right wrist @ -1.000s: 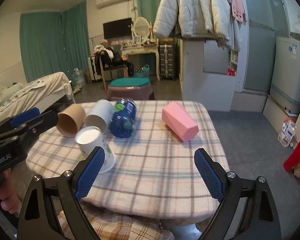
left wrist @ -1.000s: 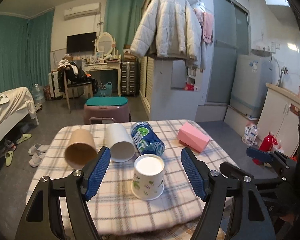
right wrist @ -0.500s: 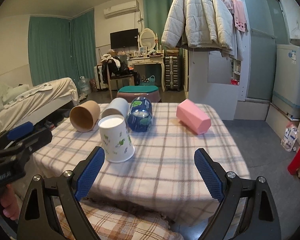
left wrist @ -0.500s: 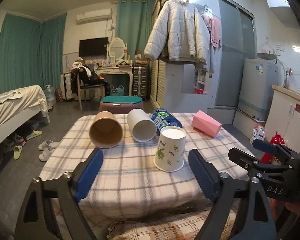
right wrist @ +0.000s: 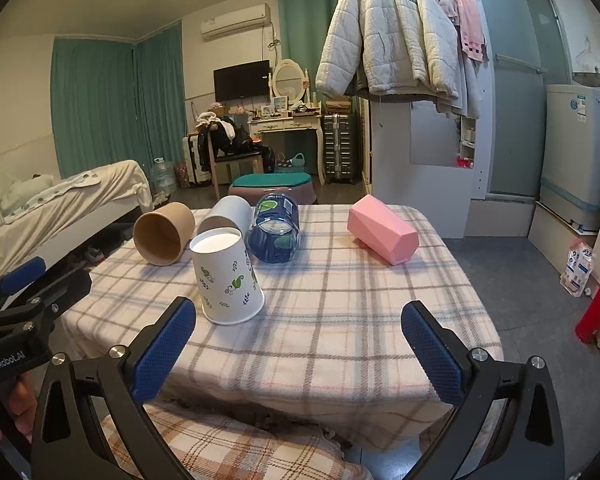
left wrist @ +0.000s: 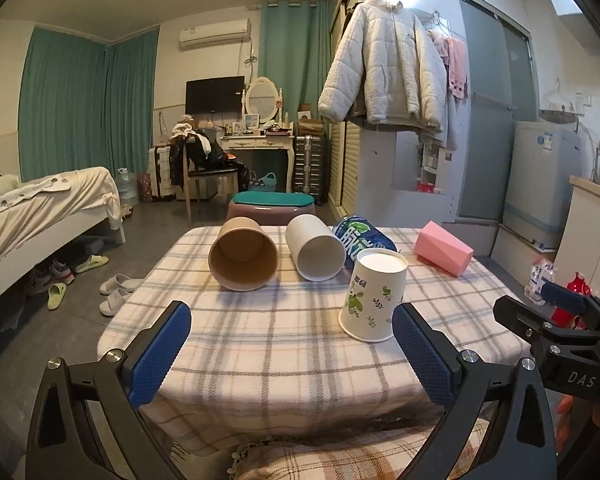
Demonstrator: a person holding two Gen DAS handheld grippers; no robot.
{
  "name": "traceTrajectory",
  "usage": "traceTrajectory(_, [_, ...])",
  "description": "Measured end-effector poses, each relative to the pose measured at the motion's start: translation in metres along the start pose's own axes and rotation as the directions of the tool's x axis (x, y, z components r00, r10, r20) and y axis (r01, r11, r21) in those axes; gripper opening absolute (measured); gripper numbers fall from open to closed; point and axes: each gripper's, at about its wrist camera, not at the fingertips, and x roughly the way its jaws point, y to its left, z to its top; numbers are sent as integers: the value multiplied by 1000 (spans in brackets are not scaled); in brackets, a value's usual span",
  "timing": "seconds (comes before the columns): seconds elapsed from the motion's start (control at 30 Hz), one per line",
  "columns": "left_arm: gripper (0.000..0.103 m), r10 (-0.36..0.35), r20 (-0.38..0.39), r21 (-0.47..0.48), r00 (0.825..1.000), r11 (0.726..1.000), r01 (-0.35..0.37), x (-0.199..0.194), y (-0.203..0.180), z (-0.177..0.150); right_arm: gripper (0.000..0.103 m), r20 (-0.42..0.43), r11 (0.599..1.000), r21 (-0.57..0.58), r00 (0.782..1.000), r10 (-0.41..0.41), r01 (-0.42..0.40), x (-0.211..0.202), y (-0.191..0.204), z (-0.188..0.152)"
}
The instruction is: Flip cup upside down
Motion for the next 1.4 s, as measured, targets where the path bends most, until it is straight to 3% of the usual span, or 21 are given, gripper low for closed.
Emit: traceTrajectory(1.4, [103, -4, -55, -25, 999, 1000, 3, 1, 4, -5, 103, -20, 1000, 0, 1000, -9, 9, 2, 8, -3])
